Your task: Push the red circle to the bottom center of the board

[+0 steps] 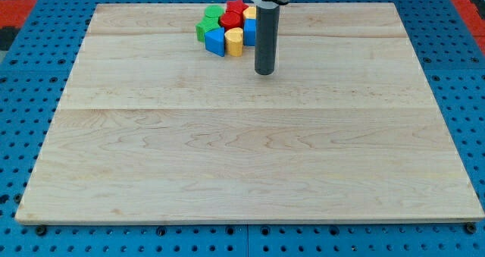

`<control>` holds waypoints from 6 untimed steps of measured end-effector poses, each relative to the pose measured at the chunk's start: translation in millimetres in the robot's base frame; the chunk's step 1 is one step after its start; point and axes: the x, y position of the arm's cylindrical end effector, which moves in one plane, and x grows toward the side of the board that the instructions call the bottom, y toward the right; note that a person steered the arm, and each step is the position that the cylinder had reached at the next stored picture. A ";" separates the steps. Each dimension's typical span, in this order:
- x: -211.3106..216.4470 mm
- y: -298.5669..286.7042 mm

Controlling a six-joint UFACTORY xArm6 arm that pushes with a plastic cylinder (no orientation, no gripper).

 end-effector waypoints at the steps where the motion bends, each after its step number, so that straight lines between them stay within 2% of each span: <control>1: 0.0 0.0; 4: 7.4 22.1; 5: 10.7 45.5; 6: -9.5 87.7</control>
